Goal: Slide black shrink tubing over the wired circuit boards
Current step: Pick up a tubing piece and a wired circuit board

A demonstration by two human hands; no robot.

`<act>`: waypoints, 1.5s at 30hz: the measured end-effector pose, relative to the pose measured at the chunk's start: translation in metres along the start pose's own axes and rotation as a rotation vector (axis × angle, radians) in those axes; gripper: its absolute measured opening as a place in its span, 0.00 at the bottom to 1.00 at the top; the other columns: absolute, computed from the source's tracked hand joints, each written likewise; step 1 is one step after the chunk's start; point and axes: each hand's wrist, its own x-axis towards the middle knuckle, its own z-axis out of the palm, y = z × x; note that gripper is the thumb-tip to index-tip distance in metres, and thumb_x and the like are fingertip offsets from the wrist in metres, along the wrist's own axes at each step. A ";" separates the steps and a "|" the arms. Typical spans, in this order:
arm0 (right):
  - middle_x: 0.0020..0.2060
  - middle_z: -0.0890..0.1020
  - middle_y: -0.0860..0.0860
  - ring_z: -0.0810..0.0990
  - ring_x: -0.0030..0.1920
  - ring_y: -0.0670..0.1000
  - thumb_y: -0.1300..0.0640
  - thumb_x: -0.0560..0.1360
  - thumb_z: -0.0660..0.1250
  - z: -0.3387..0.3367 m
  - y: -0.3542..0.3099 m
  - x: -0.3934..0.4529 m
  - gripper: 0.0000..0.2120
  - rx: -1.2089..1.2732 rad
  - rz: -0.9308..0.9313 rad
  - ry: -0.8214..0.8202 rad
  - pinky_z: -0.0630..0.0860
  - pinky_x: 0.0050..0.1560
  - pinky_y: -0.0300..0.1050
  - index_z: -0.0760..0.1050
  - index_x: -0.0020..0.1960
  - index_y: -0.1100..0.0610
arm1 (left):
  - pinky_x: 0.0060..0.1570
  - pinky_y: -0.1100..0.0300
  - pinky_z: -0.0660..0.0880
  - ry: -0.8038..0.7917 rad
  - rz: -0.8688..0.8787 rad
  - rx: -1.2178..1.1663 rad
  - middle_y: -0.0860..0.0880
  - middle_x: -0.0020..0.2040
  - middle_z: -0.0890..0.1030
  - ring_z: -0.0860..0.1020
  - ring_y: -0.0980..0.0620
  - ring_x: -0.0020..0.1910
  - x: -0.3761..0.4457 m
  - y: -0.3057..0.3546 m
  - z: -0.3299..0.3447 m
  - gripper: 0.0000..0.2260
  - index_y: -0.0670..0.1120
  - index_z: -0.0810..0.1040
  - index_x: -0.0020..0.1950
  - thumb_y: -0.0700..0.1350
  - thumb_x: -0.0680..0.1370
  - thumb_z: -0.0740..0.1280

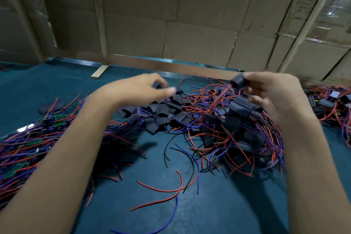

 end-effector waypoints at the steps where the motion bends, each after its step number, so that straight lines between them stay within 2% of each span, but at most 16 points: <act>1: 0.35 0.82 0.56 0.76 0.29 0.47 0.63 0.74 0.72 -0.008 0.006 0.004 0.02 -0.101 0.035 0.046 0.72 0.26 0.37 0.82 0.45 0.61 | 0.61 0.53 0.74 -0.007 -0.071 0.181 0.52 0.59 0.81 0.79 0.49 0.59 0.001 -0.012 -0.005 0.27 0.52 0.75 0.66 0.69 0.74 0.65; 5: 0.34 0.78 0.58 0.77 0.31 0.56 0.62 0.75 0.73 -0.024 0.025 0.015 0.07 -0.462 0.180 0.216 0.79 0.34 0.48 0.79 0.43 0.67 | 0.44 0.62 0.73 -0.217 -0.370 0.483 0.46 0.64 0.79 0.79 0.46 0.58 -0.004 -0.044 -0.009 0.28 0.45 0.78 0.66 0.60 0.73 0.75; 8: 0.57 0.75 0.64 0.81 0.52 0.66 0.57 0.72 0.73 -0.015 0.021 0.010 0.21 -0.729 0.130 0.412 0.78 0.55 0.56 0.72 0.58 0.68 | 0.36 0.63 0.73 -0.269 -0.421 0.477 0.45 0.55 0.82 0.77 0.50 0.39 -0.001 -0.058 -0.008 0.21 0.46 0.81 0.58 0.55 0.71 0.78; 10: 0.67 0.63 0.64 0.70 0.64 0.68 0.57 0.72 0.71 0.002 0.012 -0.001 0.30 -0.764 -0.001 0.530 0.70 0.61 0.53 0.62 0.68 0.65 | 0.33 0.63 0.74 -0.241 -0.415 0.404 0.49 0.44 0.81 0.75 0.54 0.34 0.002 -0.063 -0.006 0.16 0.48 0.81 0.54 0.51 0.71 0.79; 12: 0.65 0.65 0.60 0.69 0.64 0.63 0.58 0.71 0.70 0.026 0.005 -0.014 0.28 -0.671 -0.308 0.594 0.67 0.62 0.49 0.63 0.67 0.61 | 0.33 0.64 0.73 -0.225 -0.391 0.356 0.53 0.38 0.80 0.76 0.55 0.34 0.006 -0.063 -0.002 0.15 0.49 0.81 0.55 0.50 0.71 0.79; 14: 0.56 0.76 0.54 0.77 0.56 0.54 0.58 0.73 0.70 0.056 0.001 -0.028 0.17 -0.553 -0.561 0.445 0.72 0.60 0.48 0.73 0.60 0.58 | 0.35 0.63 0.72 -0.194 -0.348 0.306 0.53 0.33 0.81 0.77 0.55 0.32 0.011 -0.062 0.004 0.13 0.47 0.81 0.54 0.50 0.73 0.78; 17: 0.45 0.84 0.49 0.81 0.46 0.45 0.58 0.76 0.71 0.104 0.022 -0.047 0.06 -0.612 -0.619 -0.127 0.77 0.54 0.44 0.82 0.53 0.55 | 0.43 0.59 0.71 -0.162 -0.281 0.344 0.47 0.44 0.83 0.77 0.48 0.39 0.017 -0.056 0.008 0.12 0.47 0.80 0.51 0.50 0.74 0.76; 19: 0.55 0.83 0.55 0.80 0.56 0.54 0.57 0.78 0.69 0.130 0.055 -0.056 0.14 -0.844 -0.602 -0.400 0.74 0.61 0.47 0.80 0.63 0.56 | 0.46 0.57 0.75 -0.166 -0.255 0.375 0.47 0.51 0.81 0.79 0.45 0.46 0.018 -0.052 0.011 0.13 0.48 0.79 0.54 0.51 0.74 0.76; 21: 0.63 0.75 0.60 0.73 0.63 0.62 0.55 0.79 0.65 0.144 0.087 -0.059 0.21 -1.042 -0.523 -0.499 0.70 0.65 0.52 0.72 0.72 0.55 | 0.36 0.61 0.77 -0.191 -0.258 0.348 0.48 0.49 0.81 0.80 0.50 0.40 0.018 -0.053 0.012 0.13 0.51 0.78 0.56 0.48 0.74 0.76; 24: 0.61 0.72 0.60 0.70 0.62 0.63 0.52 0.80 0.64 0.144 0.108 -0.058 0.20 -1.204 -0.524 -0.504 0.71 0.62 0.54 0.72 0.71 0.55 | 0.25 0.65 0.70 -0.196 -0.242 0.288 0.50 0.36 0.80 0.75 0.58 0.23 0.019 -0.058 0.013 0.08 0.52 0.79 0.48 0.44 0.74 0.76; 27: 0.56 0.76 0.59 0.73 0.59 0.63 0.52 0.79 0.65 0.141 0.103 -0.053 0.15 -1.115 -0.512 -0.468 0.75 0.56 0.54 0.75 0.62 0.57 | 0.23 0.66 0.70 -0.189 -0.234 0.244 0.51 0.35 0.79 0.75 0.61 0.20 0.021 -0.058 0.014 0.08 0.52 0.78 0.48 0.45 0.74 0.76; 32: 0.60 0.77 0.60 0.74 0.61 0.63 0.53 0.78 0.61 0.143 0.102 -0.057 0.21 -1.161 -0.484 -0.402 0.75 0.51 0.54 0.68 0.69 0.58 | 0.41 0.58 0.77 -0.193 -0.195 0.255 0.53 0.53 0.79 0.80 0.52 0.46 0.021 -0.056 0.017 0.14 0.56 0.77 0.53 0.55 0.72 0.77; 35: 0.55 0.80 0.59 0.77 0.57 0.62 0.55 0.77 0.61 0.142 0.102 -0.055 0.15 -1.162 -0.472 -0.371 0.72 0.45 0.51 0.72 0.62 0.59 | 0.55 0.53 0.77 -0.197 -0.171 0.272 0.53 0.56 0.79 0.79 0.48 0.54 0.021 -0.055 0.019 0.17 0.57 0.78 0.56 0.56 0.71 0.78; 39: 0.48 0.82 0.52 0.79 0.51 0.57 0.52 0.75 0.65 0.135 0.093 -0.047 0.09 -0.984 -0.351 -0.370 0.75 0.47 0.49 0.76 0.54 0.53 | 0.55 0.55 0.76 -0.162 -0.124 0.266 0.55 0.52 0.81 0.79 0.52 0.52 0.020 -0.052 0.016 0.10 0.58 0.79 0.48 0.56 0.72 0.78; 42: 0.40 0.80 0.46 0.78 0.46 0.53 0.49 0.71 0.67 0.130 0.090 -0.046 0.06 -0.951 -0.336 -0.366 0.73 0.44 0.47 0.76 0.44 0.50 | 0.57 0.53 0.77 -0.162 -0.211 0.241 0.53 0.56 0.80 0.79 0.49 0.56 0.014 -0.051 0.001 0.19 0.56 0.78 0.59 0.53 0.72 0.78; 45: 0.35 0.81 0.46 0.79 0.42 0.51 0.47 0.68 0.67 0.129 0.087 -0.050 0.09 -0.825 -0.351 -0.338 0.76 0.43 0.47 0.75 0.38 0.52 | 0.43 0.61 0.73 -0.179 -0.340 0.372 0.52 0.57 0.79 0.79 0.49 0.54 -0.002 -0.062 -0.021 0.21 0.53 0.79 0.61 0.52 0.71 0.79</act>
